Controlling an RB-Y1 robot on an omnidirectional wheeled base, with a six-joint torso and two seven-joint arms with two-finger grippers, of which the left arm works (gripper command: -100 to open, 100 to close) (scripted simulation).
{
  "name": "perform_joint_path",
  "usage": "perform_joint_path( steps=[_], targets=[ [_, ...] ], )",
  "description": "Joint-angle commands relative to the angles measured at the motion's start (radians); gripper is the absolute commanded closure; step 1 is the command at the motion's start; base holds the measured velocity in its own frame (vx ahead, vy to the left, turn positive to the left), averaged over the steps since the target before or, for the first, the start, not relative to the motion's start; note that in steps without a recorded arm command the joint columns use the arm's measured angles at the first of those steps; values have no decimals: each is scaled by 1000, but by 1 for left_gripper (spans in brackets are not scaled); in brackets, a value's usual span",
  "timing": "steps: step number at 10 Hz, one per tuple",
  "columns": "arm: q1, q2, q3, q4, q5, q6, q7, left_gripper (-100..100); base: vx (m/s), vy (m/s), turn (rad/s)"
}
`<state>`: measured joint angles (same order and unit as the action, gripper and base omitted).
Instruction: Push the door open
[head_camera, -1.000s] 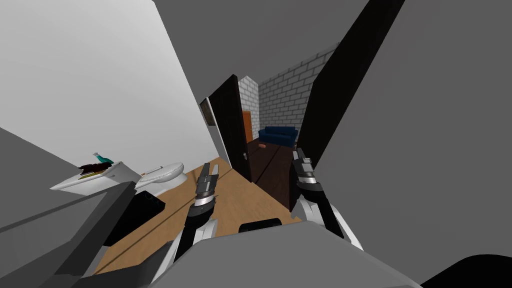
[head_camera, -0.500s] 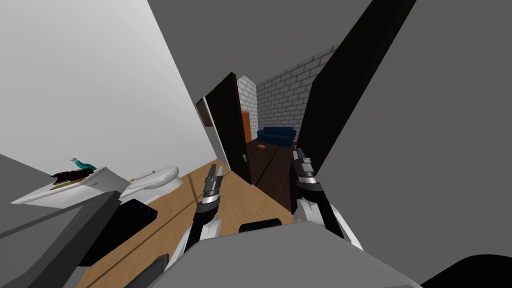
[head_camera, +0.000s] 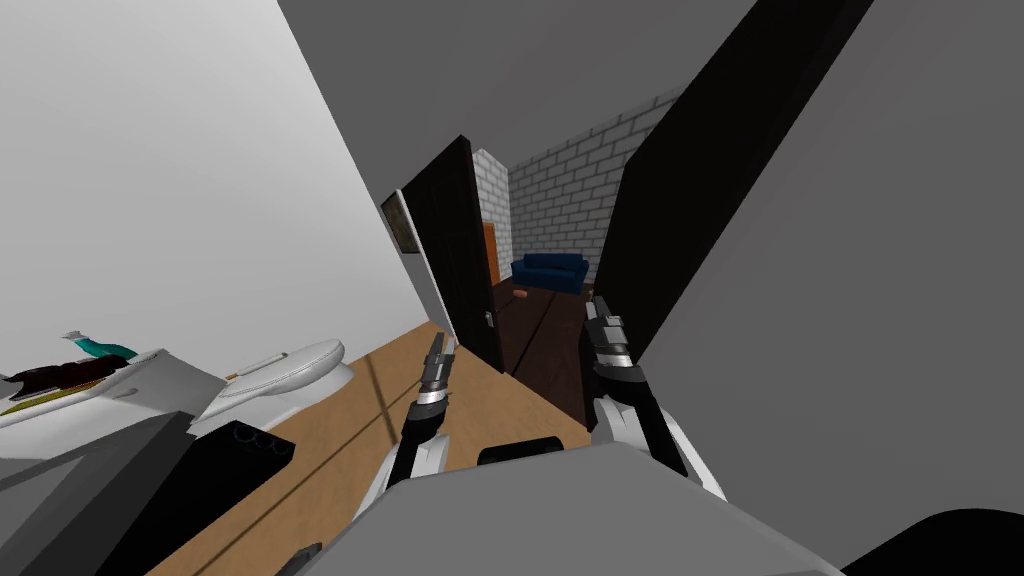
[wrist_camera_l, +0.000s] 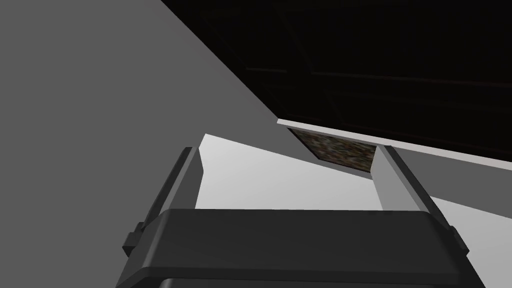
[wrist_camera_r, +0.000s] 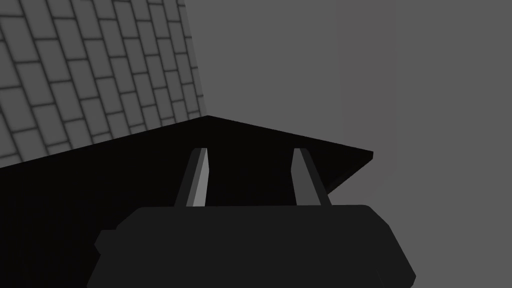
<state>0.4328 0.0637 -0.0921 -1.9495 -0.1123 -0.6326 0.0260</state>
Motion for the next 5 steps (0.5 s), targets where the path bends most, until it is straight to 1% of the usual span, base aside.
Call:
perform_joint_path(
  steps=[1,3,5],
  targets=[
    [-15,3,-11,42,1,-1,3,-100,86,93,-85],
    [-34,8,-23,99,2,-7,6,-100,77,72,-89],
    [-54,11,-36,159,4,-13,10,-100,101,104,-99]
  ],
)
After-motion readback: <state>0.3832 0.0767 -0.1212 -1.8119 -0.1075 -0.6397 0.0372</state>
